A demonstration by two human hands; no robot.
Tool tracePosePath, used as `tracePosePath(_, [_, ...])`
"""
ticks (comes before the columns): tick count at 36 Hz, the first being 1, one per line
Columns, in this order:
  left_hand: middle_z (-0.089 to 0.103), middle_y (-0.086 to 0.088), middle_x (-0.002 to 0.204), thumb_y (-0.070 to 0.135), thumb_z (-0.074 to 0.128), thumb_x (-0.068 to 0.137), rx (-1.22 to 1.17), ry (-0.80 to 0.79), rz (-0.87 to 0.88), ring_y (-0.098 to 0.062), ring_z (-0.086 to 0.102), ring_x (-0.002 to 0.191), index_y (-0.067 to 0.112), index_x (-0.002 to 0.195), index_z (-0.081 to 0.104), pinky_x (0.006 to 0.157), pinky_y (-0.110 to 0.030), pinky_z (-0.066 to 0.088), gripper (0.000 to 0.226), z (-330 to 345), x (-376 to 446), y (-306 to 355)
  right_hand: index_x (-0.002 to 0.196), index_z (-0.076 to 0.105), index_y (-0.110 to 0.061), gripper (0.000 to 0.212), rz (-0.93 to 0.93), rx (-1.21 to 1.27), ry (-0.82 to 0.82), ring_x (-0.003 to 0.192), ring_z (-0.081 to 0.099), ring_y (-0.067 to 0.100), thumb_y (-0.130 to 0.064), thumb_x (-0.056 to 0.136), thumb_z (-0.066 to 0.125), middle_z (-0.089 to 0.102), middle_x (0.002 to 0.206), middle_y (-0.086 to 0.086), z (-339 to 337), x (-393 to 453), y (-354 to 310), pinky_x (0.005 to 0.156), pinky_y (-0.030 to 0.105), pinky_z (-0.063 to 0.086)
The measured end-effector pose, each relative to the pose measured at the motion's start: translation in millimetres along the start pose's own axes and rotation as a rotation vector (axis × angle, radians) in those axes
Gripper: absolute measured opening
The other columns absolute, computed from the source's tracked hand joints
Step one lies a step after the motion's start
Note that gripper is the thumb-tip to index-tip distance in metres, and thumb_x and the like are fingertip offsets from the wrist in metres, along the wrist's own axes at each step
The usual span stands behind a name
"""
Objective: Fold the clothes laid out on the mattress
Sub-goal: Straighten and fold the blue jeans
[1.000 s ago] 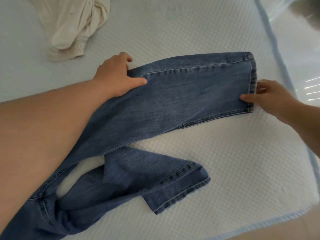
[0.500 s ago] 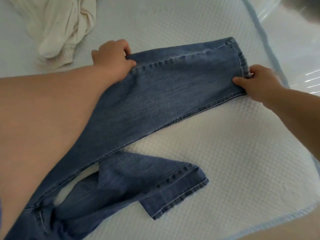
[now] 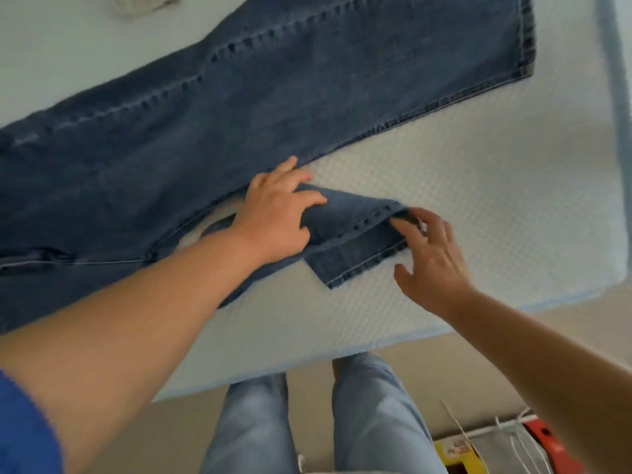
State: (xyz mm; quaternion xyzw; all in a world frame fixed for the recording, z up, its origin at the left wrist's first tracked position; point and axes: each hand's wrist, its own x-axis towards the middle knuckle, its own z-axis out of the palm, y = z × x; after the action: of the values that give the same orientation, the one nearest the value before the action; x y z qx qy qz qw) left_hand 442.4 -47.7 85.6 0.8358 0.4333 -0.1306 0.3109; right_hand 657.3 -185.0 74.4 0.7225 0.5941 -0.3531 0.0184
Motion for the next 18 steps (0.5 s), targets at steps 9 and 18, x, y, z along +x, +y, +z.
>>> tracePosePath(9, [-0.007,-0.004,0.158,0.035,0.061,0.083,0.297,-0.149,0.040,-0.022,-0.008,0.144,0.034,0.145,0.026,0.113,-0.042,-0.008,0.071,46,-34,-14,0.128,0.053,-0.022,0.044,0.060,-0.086,0.167,0.124,0.029,0.030,-0.020,0.084,0.060,0.034,0.139,0.010,14,21,-11,0.104,0.043,0.032])
tracePosePath(18, [0.057,-0.004,0.126,0.028,0.061,0.087,-0.171,0.060,-0.032,-0.022,0.049,0.118,0.015,0.096,0.070,0.094,-0.036,0.040,0.019,15,-30,0,0.104,0.068,-0.019,0.026,0.267,0.315,0.300,0.093,0.058,0.025,-0.006,0.089,0.052,0.062,0.112,0.007,-6,2,-15,0.068,0.020,0.038])
